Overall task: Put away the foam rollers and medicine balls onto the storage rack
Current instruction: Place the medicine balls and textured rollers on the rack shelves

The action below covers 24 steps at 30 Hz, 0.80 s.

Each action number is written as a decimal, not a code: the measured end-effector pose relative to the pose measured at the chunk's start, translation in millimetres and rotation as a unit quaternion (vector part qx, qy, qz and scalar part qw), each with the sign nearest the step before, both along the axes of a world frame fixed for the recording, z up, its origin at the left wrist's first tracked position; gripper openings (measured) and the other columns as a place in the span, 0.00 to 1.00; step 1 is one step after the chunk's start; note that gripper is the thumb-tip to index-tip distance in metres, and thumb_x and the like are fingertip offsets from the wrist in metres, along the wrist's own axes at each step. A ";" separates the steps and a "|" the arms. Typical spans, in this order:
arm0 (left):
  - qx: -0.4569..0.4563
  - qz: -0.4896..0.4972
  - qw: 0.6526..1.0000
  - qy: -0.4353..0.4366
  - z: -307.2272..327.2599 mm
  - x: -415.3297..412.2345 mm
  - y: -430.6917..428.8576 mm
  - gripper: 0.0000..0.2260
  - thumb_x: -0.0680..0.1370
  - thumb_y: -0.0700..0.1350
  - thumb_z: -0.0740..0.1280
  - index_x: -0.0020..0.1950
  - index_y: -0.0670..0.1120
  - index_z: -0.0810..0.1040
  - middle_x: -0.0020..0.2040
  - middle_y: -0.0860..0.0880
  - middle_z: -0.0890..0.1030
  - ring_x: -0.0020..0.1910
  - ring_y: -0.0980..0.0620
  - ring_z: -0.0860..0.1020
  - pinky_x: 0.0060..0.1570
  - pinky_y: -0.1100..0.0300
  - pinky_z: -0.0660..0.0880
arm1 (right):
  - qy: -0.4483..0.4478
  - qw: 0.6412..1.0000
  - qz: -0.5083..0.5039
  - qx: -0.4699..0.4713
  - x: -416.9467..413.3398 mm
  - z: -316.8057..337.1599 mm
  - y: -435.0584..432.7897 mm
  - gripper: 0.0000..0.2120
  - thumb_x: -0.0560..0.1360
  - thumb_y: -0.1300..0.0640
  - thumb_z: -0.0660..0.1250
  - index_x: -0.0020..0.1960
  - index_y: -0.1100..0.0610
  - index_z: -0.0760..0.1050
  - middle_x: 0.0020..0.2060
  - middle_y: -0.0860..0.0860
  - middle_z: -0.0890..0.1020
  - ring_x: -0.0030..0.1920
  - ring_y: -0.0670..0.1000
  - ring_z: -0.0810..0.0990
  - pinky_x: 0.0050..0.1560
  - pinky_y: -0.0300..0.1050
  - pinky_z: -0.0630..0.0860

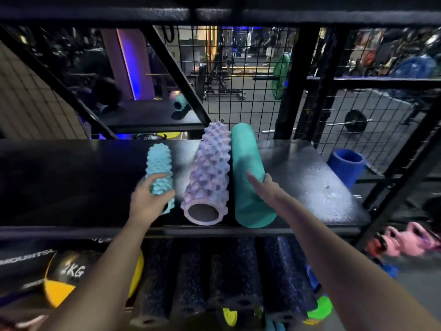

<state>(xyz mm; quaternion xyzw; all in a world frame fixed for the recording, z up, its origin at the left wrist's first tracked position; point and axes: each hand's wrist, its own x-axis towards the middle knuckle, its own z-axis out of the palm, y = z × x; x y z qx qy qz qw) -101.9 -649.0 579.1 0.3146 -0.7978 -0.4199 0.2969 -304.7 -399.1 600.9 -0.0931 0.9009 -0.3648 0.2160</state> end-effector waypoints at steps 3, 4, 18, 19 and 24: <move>-0.025 0.046 0.997 0.063 30.3 -3.4 15.2 0.24 0.61 0.58 0.71 0.58 0.60 0.81 0.57 0.52 0.81 0.54 0.50 0.81 0.59 0.52 0.78 | 0.101 0.995 0.010 -0.014 5.8 21.3 12.0 0.48 0.70 0.19 0.41 0.77 0.48 0.67 0.72 0.60 0.71 0.72 0.65 0.66 0.72 0.63 0.62; -0.047 0.041 0.995 0.075 45.1 -7.8 25.6 0.25 0.61 0.58 0.71 0.58 0.59 0.81 0.58 0.53 0.79 0.55 0.50 0.80 0.58 0.54 0.77 | 0.133 0.989 0.002 -0.068 9.7 30.3 17.1 0.49 0.69 0.18 0.42 0.72 0.49 0.73 0.67 0.58 0.77 0.69 0.62 0.71 0.73 0.64 0.63; -0.187 -0.286 0.936 -0.084 99.8 -67.1 114.0 0.46 0.66 0.72 0.73 0.79 0.66 0.57 0.81 0.57 0.59 0.79 0.52 0.60 0.78 0.47 0.58 | -0.025 0.932 -0.094 -0.349 -6.5 60.4 100.9 0.34 0.69 0.51 0.78 0.70 0.56 0.69 0.55 0.60 0.85 0.47 0.59 0.87 0.45 0.54 0.85; -0.240 -0.258 0.920 -0.172 86.7 -63.1 99.4 0.49 0.63 0.76 0.72 0.80 0.65 0.58 0.83 0.56 0.54 0.82 0.48 0.52 0.79 0.43 0.50 | -0.006 0.949 -0.099 -0.300 -11.9 51.0 110.5 0.36 0.66 0.51 0.79 0.70 0.53 0.68 0.54 0.59 0.85 0.46 0.58 0.88 0.45 0.56 0.85; -0.204 -0.276 0.904 -0.253 42.7 -54.6 84.8 0.57 0.58 0.65 0.82 0.81 0.62 0.57 0.84 0.52 0.42 0.83 0.50 0.44 0.73 0.57 0.53 | 0.091 0.984 -0.043 -0.145 -39.3 19.1 101.1 0.39 0.57 0.41 0.80 0.66 0.44 0.73 0.51 0.48 0.86 0.46 0.50 0.87 0.48 0.50 0.84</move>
